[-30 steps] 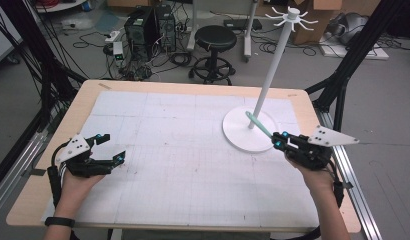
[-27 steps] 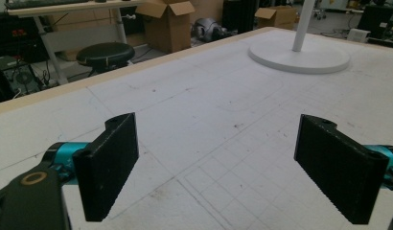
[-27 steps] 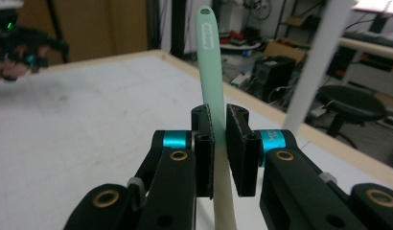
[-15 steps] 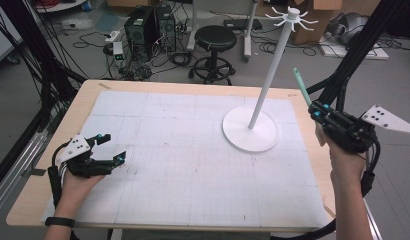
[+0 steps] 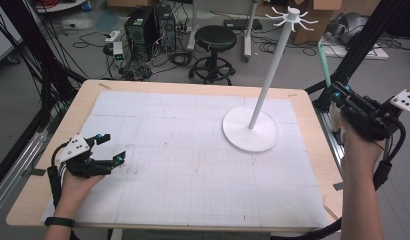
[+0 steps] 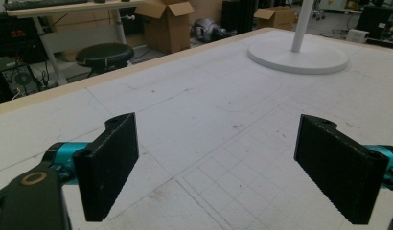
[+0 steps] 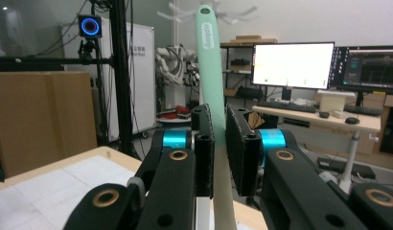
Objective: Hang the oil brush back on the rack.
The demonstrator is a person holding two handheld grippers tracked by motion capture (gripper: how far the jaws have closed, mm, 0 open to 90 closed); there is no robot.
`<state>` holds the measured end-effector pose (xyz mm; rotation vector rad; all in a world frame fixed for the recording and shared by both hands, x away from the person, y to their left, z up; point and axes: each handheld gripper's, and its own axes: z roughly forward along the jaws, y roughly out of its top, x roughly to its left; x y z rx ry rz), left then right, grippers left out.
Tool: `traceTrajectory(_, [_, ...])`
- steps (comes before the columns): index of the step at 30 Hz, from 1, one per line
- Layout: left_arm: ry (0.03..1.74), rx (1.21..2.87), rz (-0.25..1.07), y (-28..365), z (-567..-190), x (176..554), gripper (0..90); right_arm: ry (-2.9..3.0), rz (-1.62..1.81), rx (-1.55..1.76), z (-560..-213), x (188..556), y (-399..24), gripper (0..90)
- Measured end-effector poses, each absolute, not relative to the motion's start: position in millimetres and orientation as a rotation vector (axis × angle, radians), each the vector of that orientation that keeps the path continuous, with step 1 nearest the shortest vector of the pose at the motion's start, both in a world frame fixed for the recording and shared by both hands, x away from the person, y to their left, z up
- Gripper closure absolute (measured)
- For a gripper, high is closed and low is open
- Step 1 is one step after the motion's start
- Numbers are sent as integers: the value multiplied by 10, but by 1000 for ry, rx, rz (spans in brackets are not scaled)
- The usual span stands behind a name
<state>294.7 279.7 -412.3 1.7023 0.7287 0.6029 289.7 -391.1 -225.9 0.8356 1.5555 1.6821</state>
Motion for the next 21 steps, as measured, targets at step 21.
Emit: traceTrajectory(21, [728, 1702, 598, 2799, -4124, 2946, 160, 1530, 1697, 863, -2104, 3168, -3783, 823])
